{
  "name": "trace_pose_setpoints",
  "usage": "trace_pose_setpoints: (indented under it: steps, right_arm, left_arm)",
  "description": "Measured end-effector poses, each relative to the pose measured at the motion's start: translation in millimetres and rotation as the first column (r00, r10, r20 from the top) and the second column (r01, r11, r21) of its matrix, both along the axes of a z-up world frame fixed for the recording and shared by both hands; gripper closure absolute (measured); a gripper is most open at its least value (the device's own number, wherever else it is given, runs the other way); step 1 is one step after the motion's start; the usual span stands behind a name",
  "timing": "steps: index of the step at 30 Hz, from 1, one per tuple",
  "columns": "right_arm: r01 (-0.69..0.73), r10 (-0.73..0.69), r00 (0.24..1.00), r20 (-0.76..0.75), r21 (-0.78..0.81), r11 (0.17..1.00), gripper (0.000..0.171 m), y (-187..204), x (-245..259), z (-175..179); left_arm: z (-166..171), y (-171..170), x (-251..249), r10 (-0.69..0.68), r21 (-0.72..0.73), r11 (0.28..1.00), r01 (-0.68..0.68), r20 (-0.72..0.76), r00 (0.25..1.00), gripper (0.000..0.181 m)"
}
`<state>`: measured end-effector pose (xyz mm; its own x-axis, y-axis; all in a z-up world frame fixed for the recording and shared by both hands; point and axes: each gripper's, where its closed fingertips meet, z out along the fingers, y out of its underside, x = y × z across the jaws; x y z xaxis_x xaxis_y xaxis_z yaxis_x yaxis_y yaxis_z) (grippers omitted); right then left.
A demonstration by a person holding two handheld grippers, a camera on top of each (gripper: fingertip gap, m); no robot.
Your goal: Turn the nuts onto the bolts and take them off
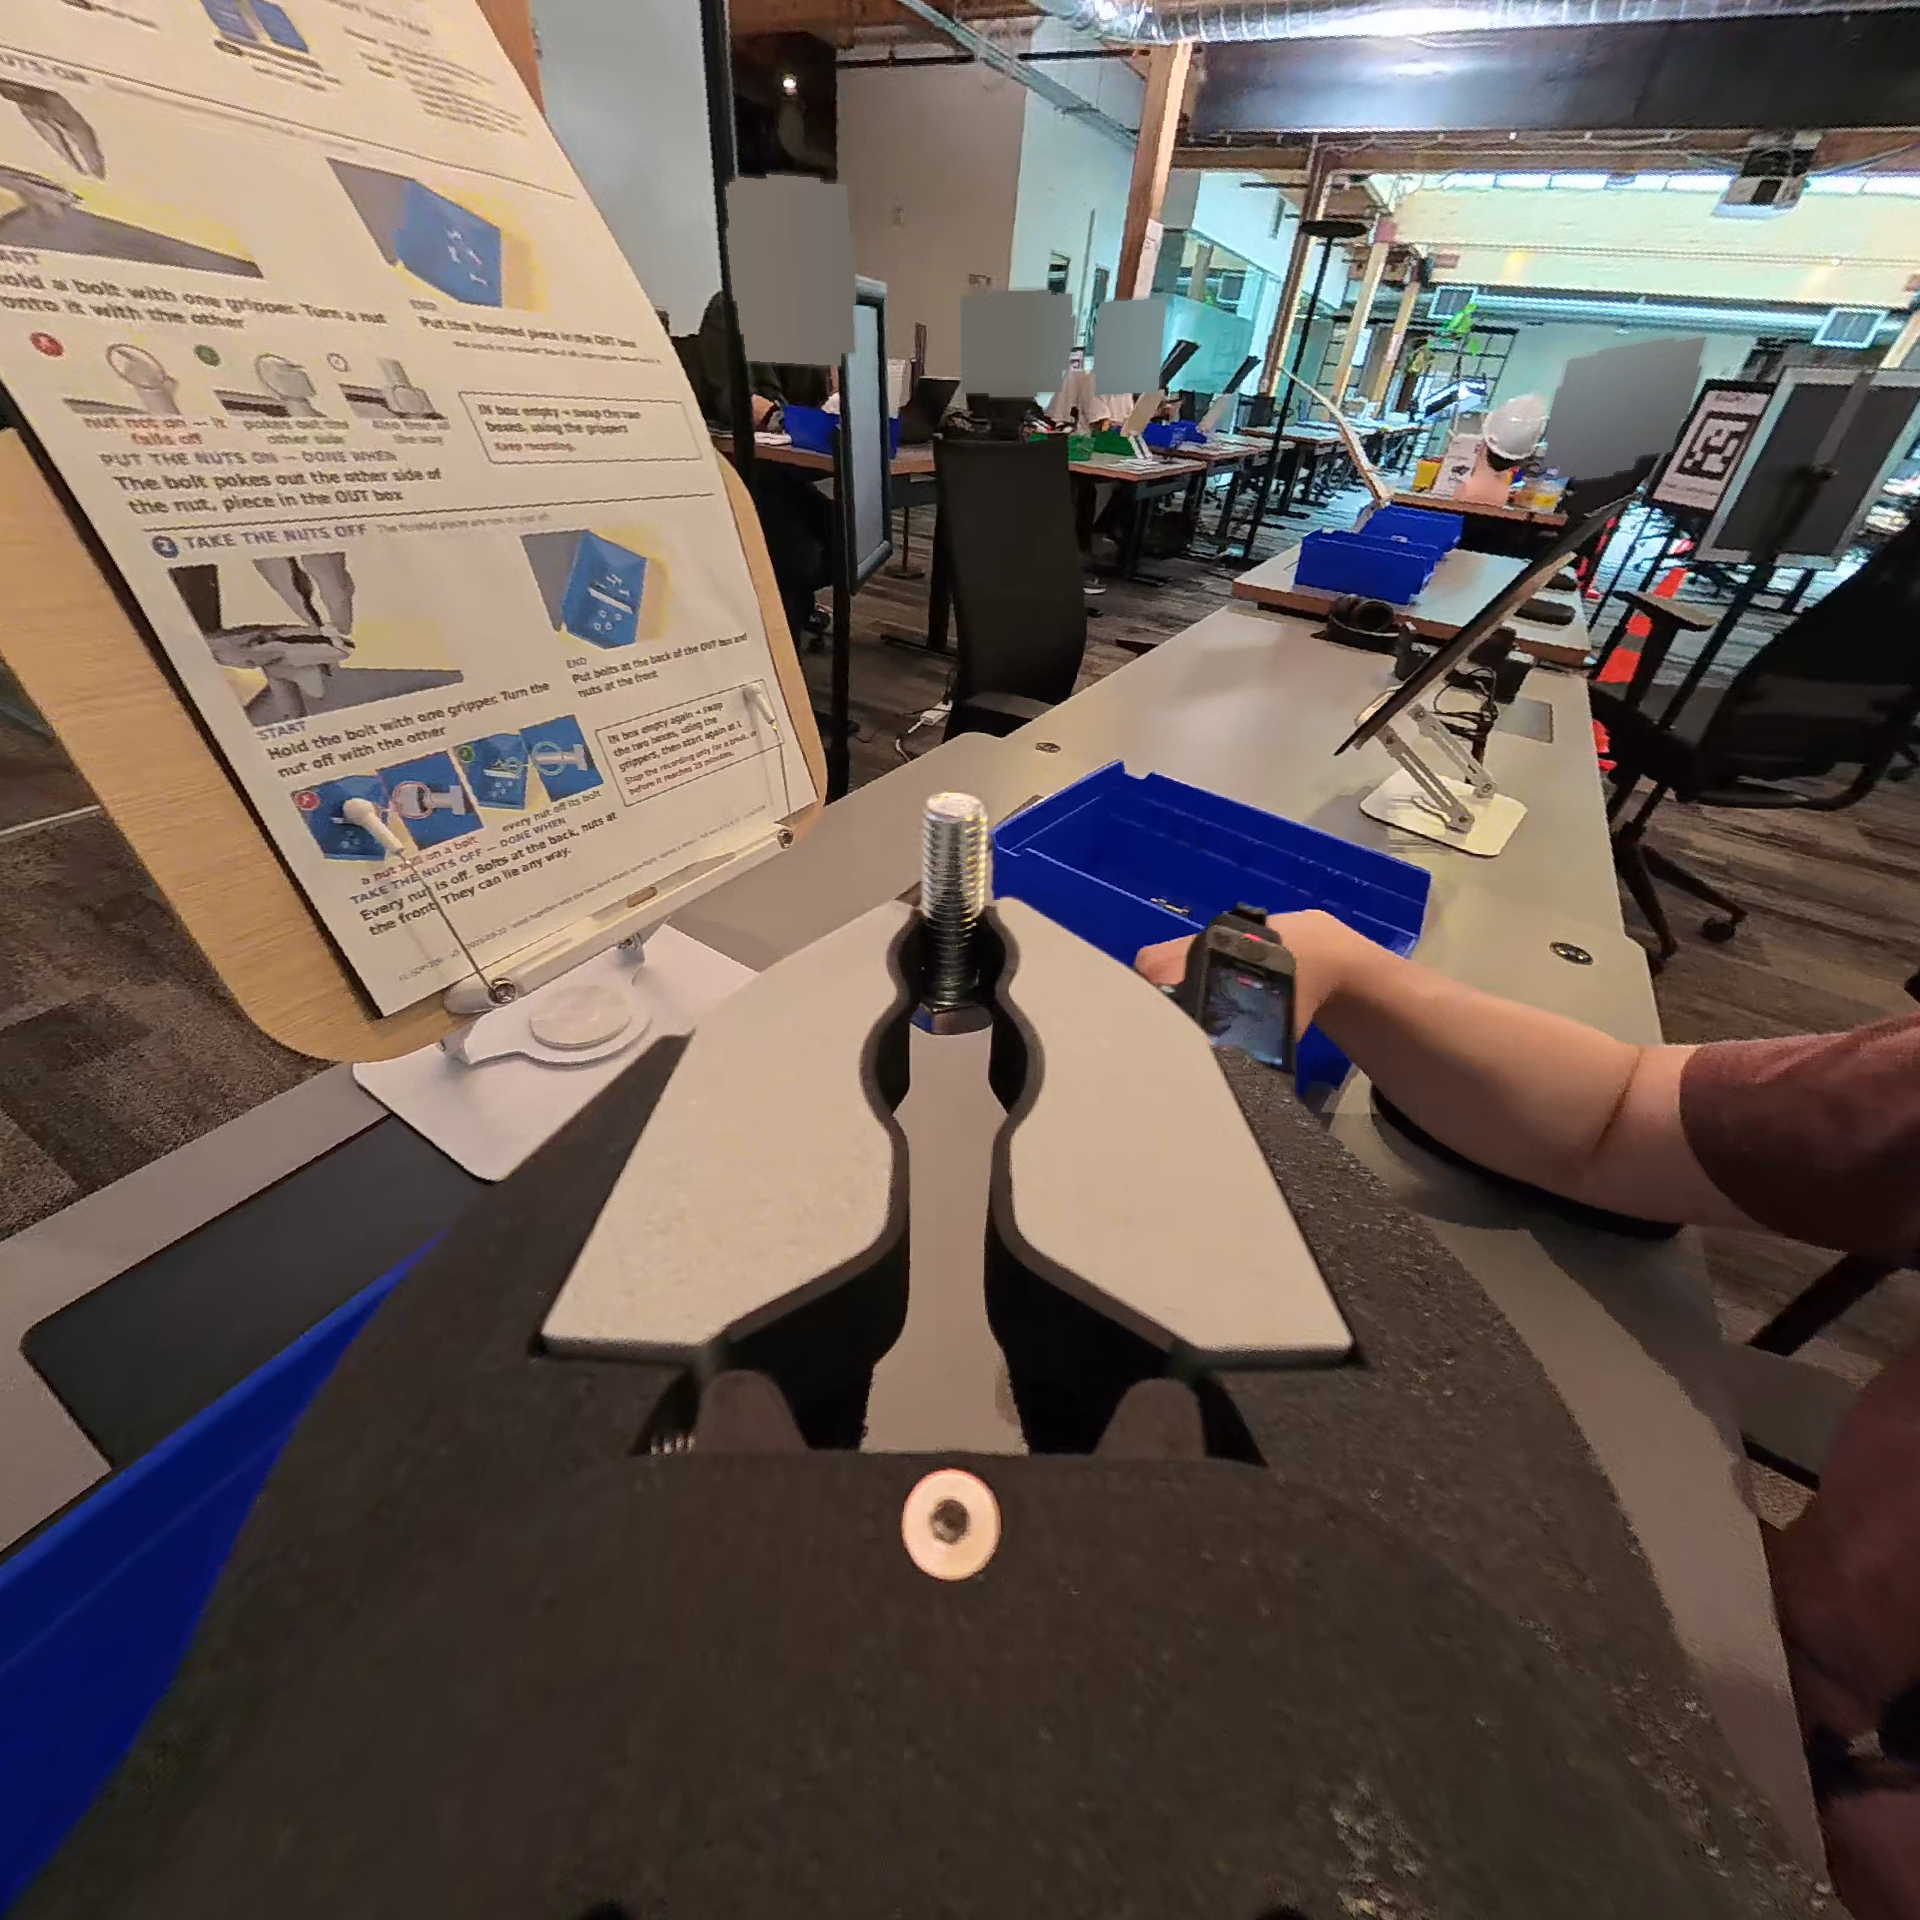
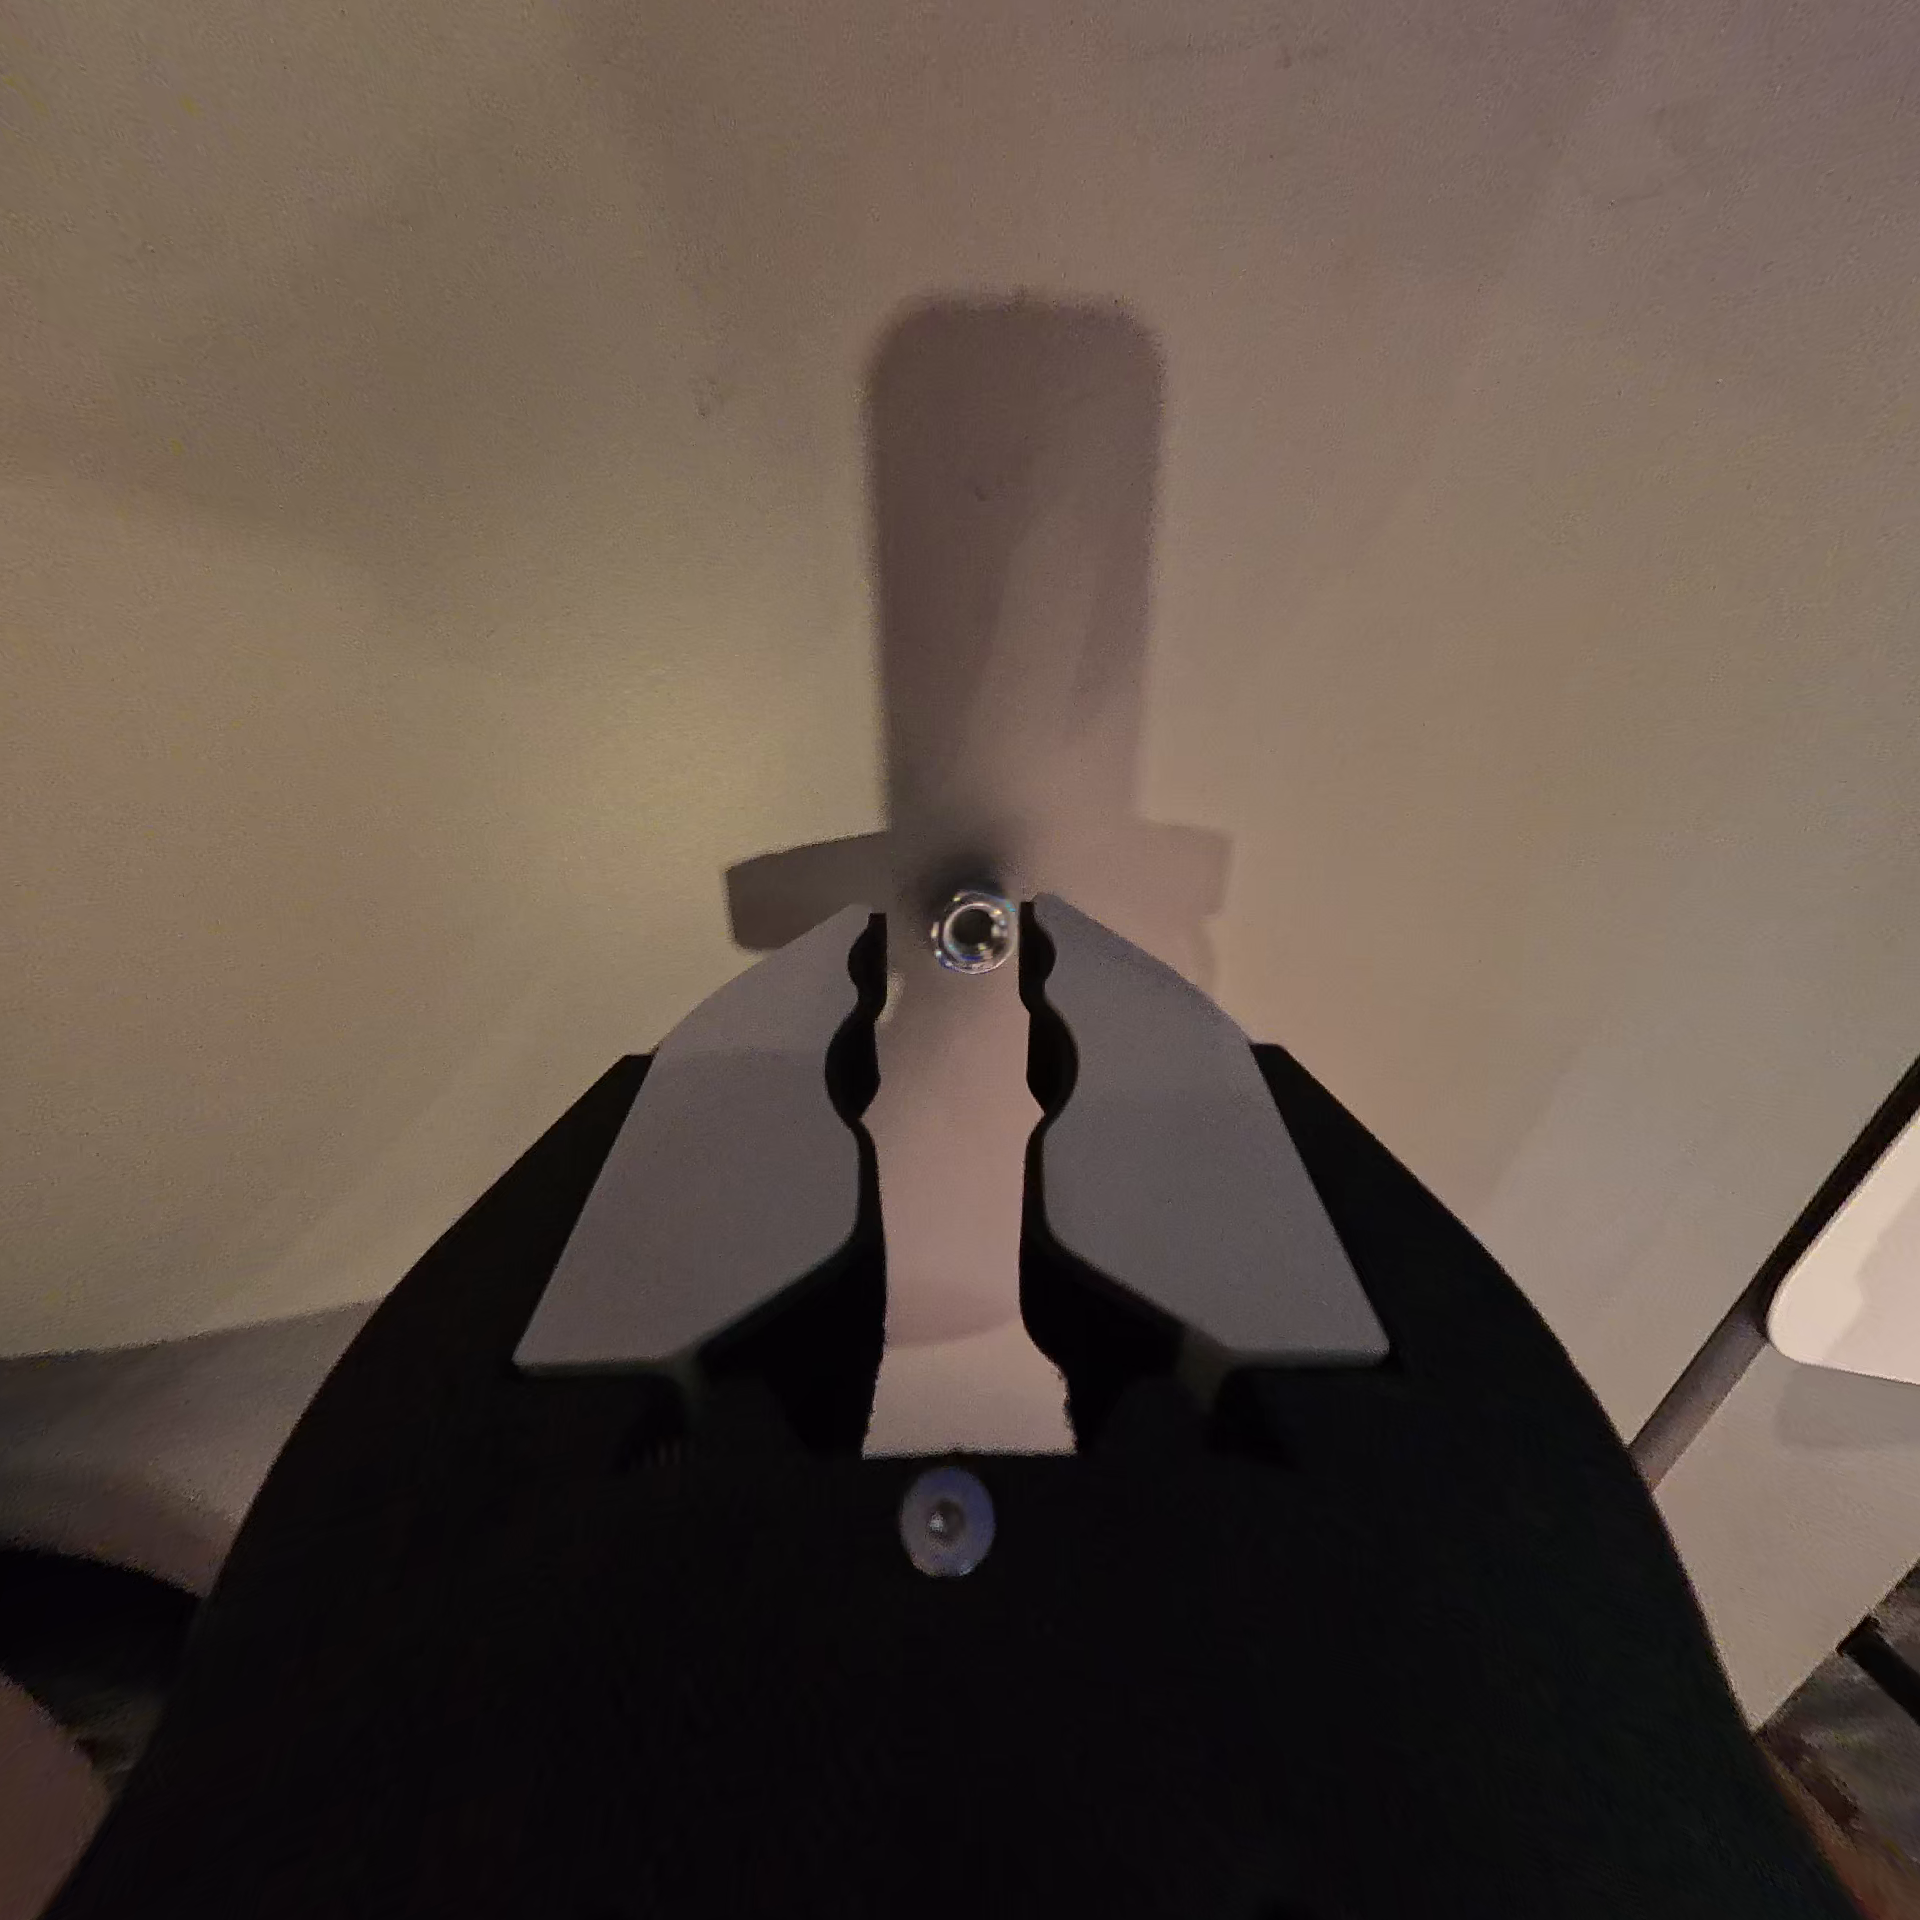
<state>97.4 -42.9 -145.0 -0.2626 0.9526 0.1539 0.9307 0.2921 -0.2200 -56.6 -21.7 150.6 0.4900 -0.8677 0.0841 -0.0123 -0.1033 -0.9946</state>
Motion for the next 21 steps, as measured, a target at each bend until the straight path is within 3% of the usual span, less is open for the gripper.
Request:
trace_pose_setpoints:
  steps: [6, 21]
  right_arm:
    - [0.02, -0.019, 0.995, 0.093, -0.005, 1.0, 0.145, 9, 8, -12]
    - [0.041, -0.036, 0.994, 0.103, -0.052, 0.998, 0.153, 2, 3, -11]
  left_arm:
    - [-2, -4, 6, -0.053, -0.024, 0.998, 0.053, 0.01, 0.999, 0.172]
    - [-10, -7, 29, -0.137, -0.042, 0.99, 0.136, -0.02, 0.99, 0.172]
